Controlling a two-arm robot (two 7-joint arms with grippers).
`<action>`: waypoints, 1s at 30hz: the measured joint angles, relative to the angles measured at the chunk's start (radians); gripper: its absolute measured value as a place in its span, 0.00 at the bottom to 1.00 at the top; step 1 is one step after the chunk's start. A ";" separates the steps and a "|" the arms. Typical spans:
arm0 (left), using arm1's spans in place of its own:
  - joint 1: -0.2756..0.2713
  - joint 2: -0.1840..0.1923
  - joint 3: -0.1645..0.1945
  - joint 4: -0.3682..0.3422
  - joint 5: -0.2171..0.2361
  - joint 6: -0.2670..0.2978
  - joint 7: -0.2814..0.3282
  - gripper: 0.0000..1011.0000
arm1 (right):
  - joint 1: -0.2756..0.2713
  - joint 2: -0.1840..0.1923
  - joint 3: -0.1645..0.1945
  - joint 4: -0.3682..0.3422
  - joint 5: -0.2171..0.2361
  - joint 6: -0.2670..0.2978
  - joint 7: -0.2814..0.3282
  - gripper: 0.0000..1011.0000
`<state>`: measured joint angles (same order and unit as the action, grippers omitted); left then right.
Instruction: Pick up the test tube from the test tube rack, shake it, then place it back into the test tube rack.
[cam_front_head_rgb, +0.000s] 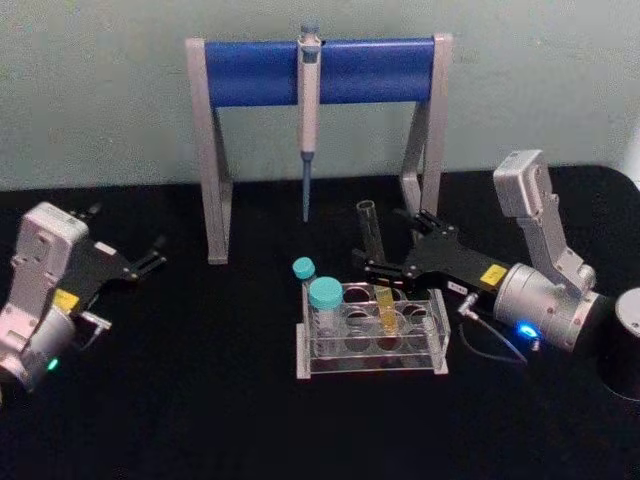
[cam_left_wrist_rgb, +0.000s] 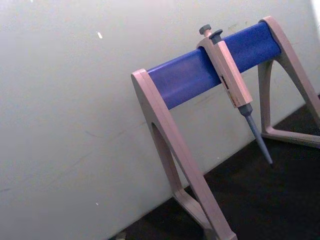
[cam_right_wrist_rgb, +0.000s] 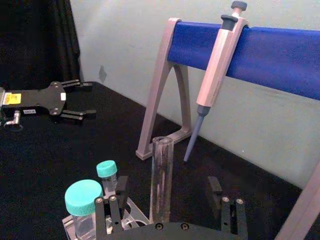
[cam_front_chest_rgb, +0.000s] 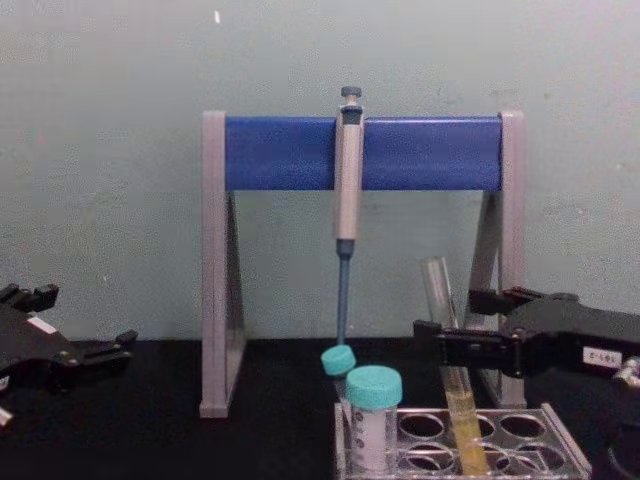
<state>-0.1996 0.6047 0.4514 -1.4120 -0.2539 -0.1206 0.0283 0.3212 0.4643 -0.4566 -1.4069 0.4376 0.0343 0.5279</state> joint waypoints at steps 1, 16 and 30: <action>0.000 0.000 0.000 0.000 0.000 0.000 0.000 0.99 | 0.003 -0.002 -0.001 0.005 0.000 0.001 0.004 0.99; 0.000 0.000 0.000 0.000 0.000 0.000 0.000 0.99 | 0.013 -0.008 -0.004 0.017 0.010 0.004 0.027 0.99; 0.000 0.000 0.000 0.000 0.000 0.000 0.000 0.99 | 0.012 -0.008 -0.004 0.017 0.010 0.004 0.025 0.98</action>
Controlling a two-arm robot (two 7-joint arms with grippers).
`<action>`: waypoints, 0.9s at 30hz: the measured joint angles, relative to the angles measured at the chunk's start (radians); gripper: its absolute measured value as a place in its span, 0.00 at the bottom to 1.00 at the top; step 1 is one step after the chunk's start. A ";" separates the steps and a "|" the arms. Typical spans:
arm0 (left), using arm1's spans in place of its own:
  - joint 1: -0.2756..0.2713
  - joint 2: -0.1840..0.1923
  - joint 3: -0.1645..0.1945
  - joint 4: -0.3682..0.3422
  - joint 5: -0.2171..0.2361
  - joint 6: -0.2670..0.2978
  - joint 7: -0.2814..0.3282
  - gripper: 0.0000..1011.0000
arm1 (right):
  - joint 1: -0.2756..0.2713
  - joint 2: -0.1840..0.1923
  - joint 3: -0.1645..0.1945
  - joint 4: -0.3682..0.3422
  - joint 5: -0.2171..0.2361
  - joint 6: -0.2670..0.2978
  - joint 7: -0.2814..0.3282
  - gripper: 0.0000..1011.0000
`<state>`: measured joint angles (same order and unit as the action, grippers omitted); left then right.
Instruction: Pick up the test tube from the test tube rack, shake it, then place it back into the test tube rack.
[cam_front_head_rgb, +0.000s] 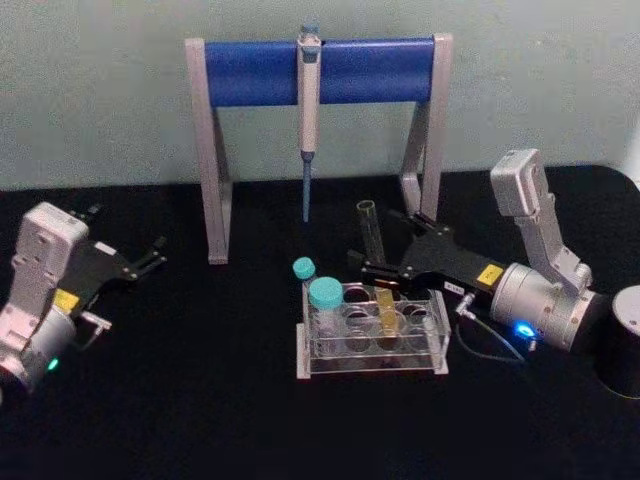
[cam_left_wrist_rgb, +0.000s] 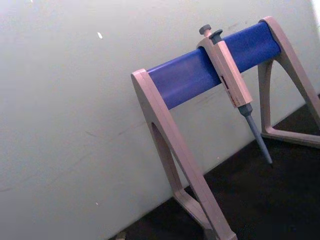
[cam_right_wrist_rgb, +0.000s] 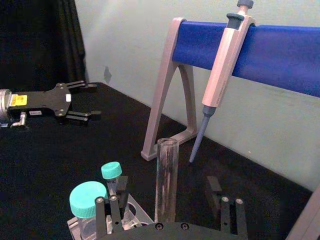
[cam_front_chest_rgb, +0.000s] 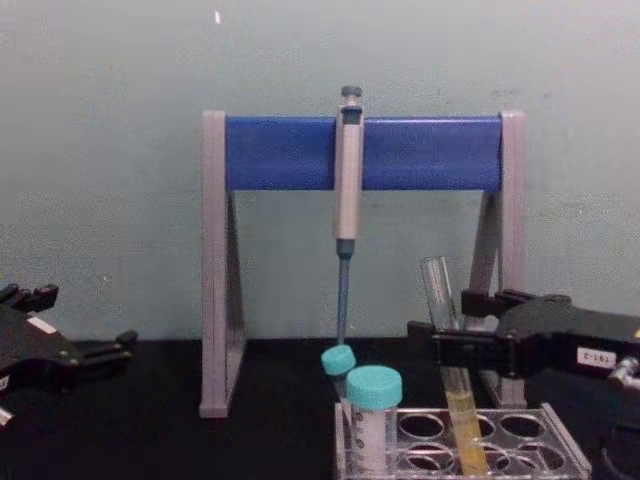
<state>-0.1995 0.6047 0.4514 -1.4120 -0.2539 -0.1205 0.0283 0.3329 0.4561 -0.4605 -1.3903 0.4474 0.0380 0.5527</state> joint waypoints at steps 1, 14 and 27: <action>0.000 0.000 0.000 0.000 0.000 0.000 0.000 0.99 | 0.000 0.000 0.000 0.000 0.000 0.000 0.000 0.96; 0.000 0.000 0.000 0.000 0.000 0.000 0.000 0.99 | 0.000 0.000 0.000 -0.001 -0.001 0.000 -0.001 0.62; 0.000 0.000 0.000 0.000 0.000 0.000 0.000 0.99 | 0.000 0.000 0.000 -0.001 0.000 0.000 -0.002 0.23</action>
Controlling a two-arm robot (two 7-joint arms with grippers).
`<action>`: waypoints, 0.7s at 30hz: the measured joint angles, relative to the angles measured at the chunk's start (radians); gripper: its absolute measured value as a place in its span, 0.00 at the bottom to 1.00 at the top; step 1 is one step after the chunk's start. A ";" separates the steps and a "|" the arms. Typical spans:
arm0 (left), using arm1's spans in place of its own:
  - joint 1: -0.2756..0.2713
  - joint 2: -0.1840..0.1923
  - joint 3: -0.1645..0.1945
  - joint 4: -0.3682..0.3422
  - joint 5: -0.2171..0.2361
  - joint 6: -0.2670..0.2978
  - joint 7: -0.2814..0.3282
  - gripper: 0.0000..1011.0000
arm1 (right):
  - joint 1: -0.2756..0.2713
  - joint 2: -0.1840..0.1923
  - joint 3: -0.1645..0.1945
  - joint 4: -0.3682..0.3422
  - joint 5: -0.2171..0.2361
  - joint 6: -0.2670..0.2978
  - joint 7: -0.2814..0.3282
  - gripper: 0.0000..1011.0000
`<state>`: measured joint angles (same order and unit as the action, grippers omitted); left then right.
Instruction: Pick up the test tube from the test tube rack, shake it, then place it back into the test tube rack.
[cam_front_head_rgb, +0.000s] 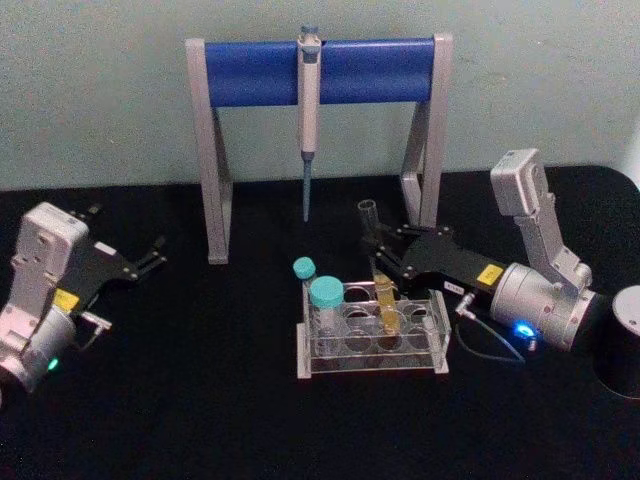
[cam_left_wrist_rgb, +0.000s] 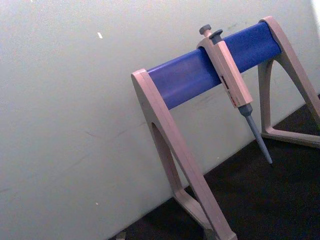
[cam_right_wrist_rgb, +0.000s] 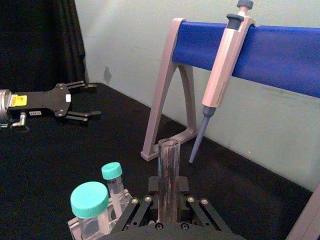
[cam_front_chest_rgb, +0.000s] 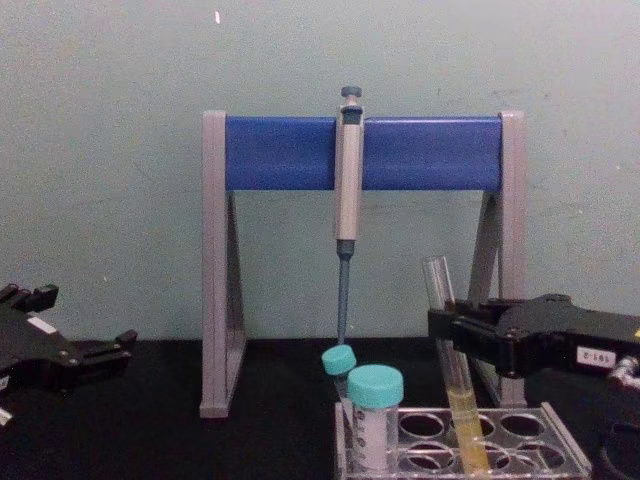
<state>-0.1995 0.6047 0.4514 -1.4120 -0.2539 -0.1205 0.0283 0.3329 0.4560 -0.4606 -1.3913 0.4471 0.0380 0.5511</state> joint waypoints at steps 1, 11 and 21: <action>0.000 0.000 0.000 0.000 0.000 0.000 0.000 0.99 | 0.000 0.000 0.000 0.000 0.000 0.000 0.000 0.22; 0.000 0.000 0.000 0.000 0.000 0.000 0.000 0.99 | 0.000 0.000 0.000 0.000 0.000 0.000 0.000 0.21; 0.000 0.000 0.000 0.000 0.000 0.000 0.000 0.99 | -0.009 0.005 0.008 -0.012 0.020 -0.008 0.009 0.21</action>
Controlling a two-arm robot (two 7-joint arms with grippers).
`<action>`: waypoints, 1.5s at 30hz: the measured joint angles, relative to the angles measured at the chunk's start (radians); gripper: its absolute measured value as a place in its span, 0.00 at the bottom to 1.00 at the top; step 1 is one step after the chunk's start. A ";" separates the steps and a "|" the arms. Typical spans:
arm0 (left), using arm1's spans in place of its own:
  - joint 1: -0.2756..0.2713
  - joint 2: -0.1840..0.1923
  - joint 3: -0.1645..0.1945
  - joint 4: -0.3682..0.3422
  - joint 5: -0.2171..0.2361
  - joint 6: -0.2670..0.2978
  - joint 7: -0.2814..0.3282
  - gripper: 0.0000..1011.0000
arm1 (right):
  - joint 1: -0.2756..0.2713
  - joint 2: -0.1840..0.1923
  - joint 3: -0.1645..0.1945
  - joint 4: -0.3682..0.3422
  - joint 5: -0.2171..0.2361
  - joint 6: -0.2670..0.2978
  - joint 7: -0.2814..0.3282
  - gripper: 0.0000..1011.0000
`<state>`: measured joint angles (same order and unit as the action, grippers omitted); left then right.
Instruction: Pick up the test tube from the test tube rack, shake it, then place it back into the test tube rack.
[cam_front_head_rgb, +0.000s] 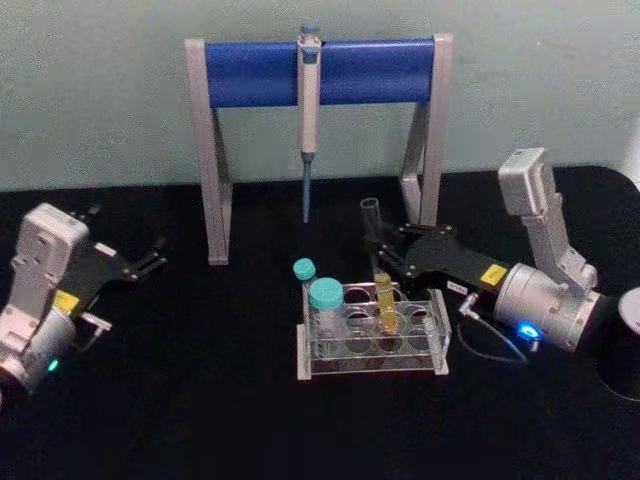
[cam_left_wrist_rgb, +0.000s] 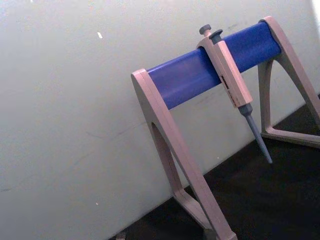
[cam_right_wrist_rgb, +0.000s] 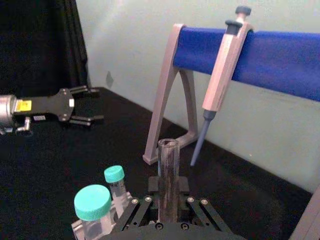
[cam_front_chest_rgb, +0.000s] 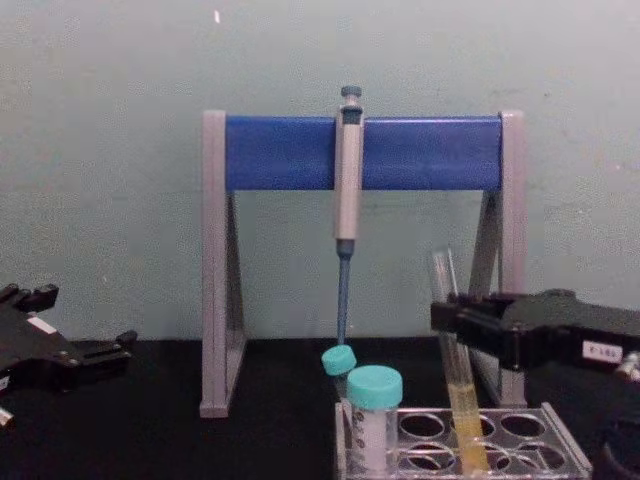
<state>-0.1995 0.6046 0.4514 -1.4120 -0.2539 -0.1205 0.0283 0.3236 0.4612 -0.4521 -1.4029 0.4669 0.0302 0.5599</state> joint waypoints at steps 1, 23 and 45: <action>0.000 0.000 0.000 0.000 0.000 0.000 0.000 0.99 | -0.002 0.001 0.002 -0.003 0.003 -0.003 0.001 0.21; 0.000 0.000 0.000 0.000 0.000 0.000 0.000 0.99 | -0.035 -0.008 0.112 -0.070 0.161 -0.174 0.024 0.21; 0.000 0.000 0.000 0.000 0.000 0.000 0.000 0.99 | -0.015 -0.055 0.130 -0.022 0.071 -0.246 -0.006 0.21</action>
<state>-0.1995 0.6047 0.4514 -1.4120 -0.2539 -0.1205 0.0283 0.3085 0.4065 -0.3223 -1.4247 0.5379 -0.2162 0.5535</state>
